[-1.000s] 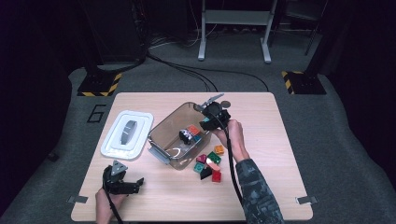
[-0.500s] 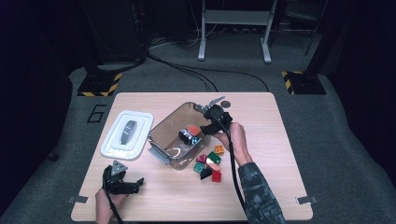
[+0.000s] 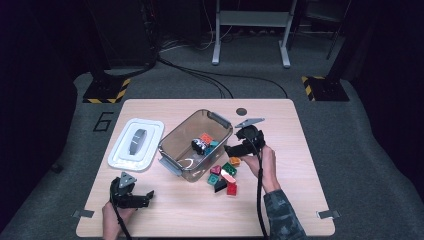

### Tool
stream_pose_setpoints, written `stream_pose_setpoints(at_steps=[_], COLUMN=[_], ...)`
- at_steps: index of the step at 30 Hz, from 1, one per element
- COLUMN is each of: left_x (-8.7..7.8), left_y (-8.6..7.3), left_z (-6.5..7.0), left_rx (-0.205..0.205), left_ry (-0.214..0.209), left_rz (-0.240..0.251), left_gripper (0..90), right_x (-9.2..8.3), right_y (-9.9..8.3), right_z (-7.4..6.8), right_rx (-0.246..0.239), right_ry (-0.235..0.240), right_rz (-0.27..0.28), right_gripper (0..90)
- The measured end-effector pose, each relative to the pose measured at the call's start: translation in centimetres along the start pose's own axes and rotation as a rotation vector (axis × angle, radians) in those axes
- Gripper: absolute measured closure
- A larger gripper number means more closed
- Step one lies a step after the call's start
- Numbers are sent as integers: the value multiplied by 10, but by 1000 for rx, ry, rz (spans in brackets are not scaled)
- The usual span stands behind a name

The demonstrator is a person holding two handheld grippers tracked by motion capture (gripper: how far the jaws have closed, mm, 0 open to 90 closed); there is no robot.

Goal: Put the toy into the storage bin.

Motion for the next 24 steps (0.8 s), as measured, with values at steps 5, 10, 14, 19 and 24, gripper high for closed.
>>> stream_pose_setpoints(at_steps=[5, 10, 14, 19, 24], left_x=[0, 0, 0, 0, 0], left_y=[0, 0, 0, 0, 0], left_z=[0, 0, 0, 0, 0], left_rx=[0, 0, 0, 1, 1], left_ry=[-1, -1, 0, 0, 0], left_rz=[-1, -1, 0, -1, 0], left_gripper=[11, 11, 11, 10, 11], right_x=[16, 34, 47, 57, 65], right_y=[-25, -42, -51, -55, -56], right_z=[10, 18, 20, 20, 16], right_rx=[72, 123, 153, 169, 169], right_ry=[8, -6, -6, -12, -7], right_rz=[-36, -42, -42, -42, -50], right_gripper=[25, 114, 178, 268, 349])
Point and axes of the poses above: each handheld gripper's, and its own axes: x roughly forward along the jaws, y roughly out of its top, z roughly to its right, the point moved 2 cm from there along x, roughly forward along the jaws
